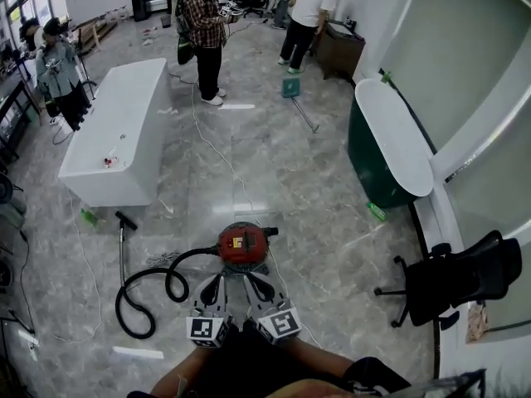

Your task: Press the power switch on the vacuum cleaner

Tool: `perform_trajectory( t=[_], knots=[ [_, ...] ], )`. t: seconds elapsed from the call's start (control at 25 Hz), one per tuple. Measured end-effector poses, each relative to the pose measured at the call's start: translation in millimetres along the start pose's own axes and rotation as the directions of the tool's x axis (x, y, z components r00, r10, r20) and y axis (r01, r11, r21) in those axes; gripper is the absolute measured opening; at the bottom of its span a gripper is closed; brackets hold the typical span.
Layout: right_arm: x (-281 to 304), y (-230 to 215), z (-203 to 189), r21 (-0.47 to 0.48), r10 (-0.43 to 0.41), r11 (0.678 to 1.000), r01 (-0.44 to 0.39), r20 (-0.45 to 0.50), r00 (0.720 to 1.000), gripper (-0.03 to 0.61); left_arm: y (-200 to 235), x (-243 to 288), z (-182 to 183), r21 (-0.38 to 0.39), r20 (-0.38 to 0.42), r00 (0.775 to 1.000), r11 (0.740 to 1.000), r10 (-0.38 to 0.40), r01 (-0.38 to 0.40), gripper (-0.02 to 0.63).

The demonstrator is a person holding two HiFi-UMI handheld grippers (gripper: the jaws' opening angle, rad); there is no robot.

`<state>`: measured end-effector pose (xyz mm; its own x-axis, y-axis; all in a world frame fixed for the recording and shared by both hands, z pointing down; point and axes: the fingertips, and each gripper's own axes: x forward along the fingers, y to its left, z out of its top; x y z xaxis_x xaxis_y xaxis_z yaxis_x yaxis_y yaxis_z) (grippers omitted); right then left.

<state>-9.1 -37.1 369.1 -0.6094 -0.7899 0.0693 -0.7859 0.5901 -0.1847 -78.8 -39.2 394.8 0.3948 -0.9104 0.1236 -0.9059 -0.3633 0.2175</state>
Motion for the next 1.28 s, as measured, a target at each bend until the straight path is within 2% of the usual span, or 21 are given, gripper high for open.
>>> perform_trajectory(
  t=[0.2,0.36,0.6,0.76,1.28],
  knots=[
    [-0.1,-13.8,3.0,0.022,-0.03,0.999,0.031,-0.008,1.0,0.02,4.3,16.4,-5.5,-0.007,-0.031,0.999,1.0,-0.011,0.011,0.018],
    [3.7,-21.6,8.5,0.009,-0.048,0.999,0.048,0.01,0.999,0.02,6.8,28.5,-13.7,0.019,-0.035,0.999,0.999,-0.039,0.04,0.018],
    [14.2,-28.9,6.7,0.038,-0.085,0.996,0.085,-0.016,0.996,0.02,24.1,42.3,-11.9,-0.011,-0.049,0.998,1.0,-0.026,0.025,0.018],
    [23.3,-27.6,9.0,0.02,-0.068,0.997,0.069,-0.017,0.998,0.02,34.2,51.0,-21.3,0.014,-0.062,0.997,0.999,-0.035,0.036,0.018],
    [18.3,-47.5,1.2,-0.018,-0.085,0.996,0.085,-0.024,0.996,0.02,35.6,68.6,-54.7,-0.019,-0.143,0.989,0.999,-0.039,0.037,0.018]
  ],
)
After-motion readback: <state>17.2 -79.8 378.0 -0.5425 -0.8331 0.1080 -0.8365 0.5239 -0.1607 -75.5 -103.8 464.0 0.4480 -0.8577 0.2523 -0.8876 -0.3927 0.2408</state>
